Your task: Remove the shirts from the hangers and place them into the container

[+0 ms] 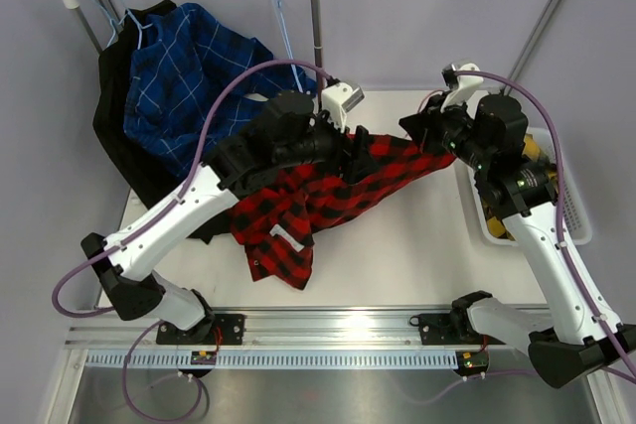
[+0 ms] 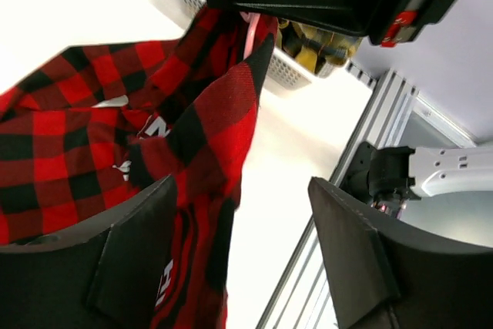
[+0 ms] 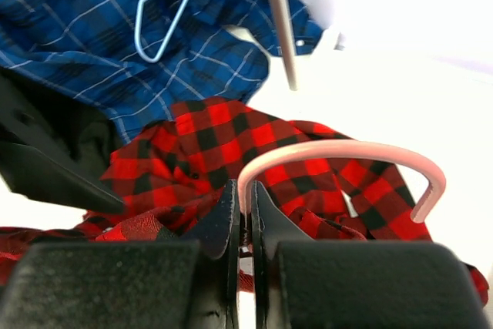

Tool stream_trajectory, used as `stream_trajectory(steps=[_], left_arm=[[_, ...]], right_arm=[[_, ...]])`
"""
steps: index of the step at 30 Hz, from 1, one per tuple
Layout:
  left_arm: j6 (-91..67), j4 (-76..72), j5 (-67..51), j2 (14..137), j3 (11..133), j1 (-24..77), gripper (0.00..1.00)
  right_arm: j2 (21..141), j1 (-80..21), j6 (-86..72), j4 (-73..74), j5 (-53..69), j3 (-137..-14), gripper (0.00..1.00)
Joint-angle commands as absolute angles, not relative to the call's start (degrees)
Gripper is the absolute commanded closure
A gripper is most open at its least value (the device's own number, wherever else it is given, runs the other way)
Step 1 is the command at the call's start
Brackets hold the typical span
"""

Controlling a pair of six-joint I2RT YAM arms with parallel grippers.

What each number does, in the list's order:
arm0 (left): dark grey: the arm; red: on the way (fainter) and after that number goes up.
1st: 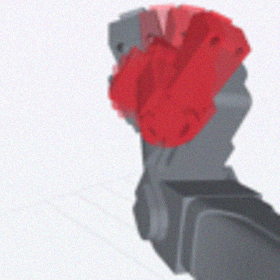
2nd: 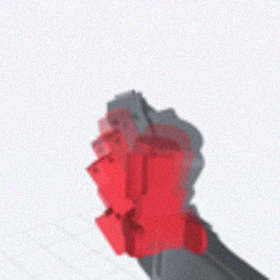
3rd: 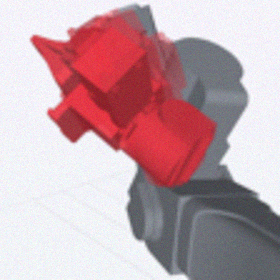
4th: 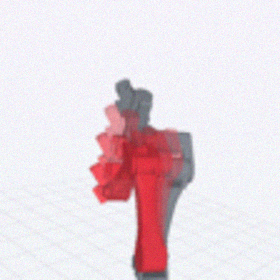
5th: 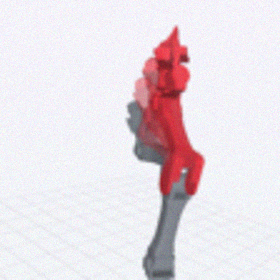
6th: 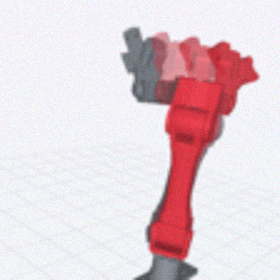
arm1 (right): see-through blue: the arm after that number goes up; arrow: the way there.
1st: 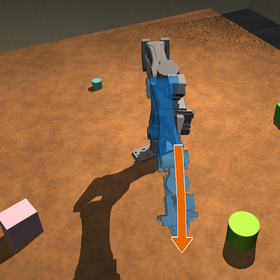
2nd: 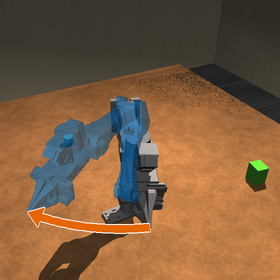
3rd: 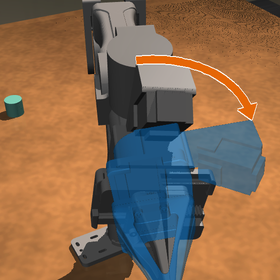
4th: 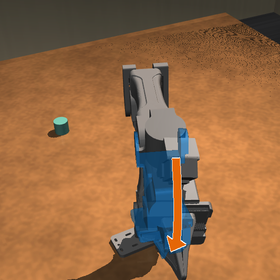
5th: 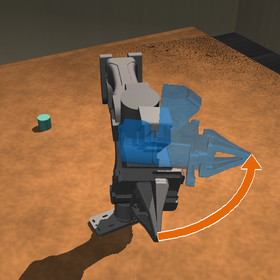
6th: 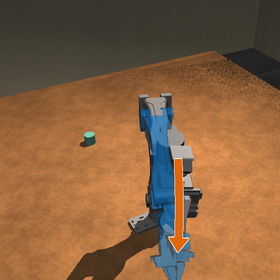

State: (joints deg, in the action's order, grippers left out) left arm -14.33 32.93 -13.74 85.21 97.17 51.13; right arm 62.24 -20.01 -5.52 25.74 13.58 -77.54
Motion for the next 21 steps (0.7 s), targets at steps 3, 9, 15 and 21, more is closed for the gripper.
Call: stream_trajectory(steps=[3,9,15,21], left_arm=[[-15.03,25.76,-9.76,80.51,96.07,51.42,0.18],[-15.03,25.14,-9.93,84.28,98.78,51.42,0.20],[-14.85,24.79,-8.88,87.62,100.28,51.42,0.26],[-14.85,24.70,-8.70,89.21,100.90,51.42,0.37]], right_arm=[[60.38,-21.70,-2.81,23.73,8.35,-77.43,1.00],[60.73,-23.55,-2.38,23.38,5.89,-77.08,1.00],[60.38,-23.91,-2.28,23.20,5.01,-76.64,1.00],[60.55,-24.34,-2.20,23.38,4.92,-76.38,1.00]])
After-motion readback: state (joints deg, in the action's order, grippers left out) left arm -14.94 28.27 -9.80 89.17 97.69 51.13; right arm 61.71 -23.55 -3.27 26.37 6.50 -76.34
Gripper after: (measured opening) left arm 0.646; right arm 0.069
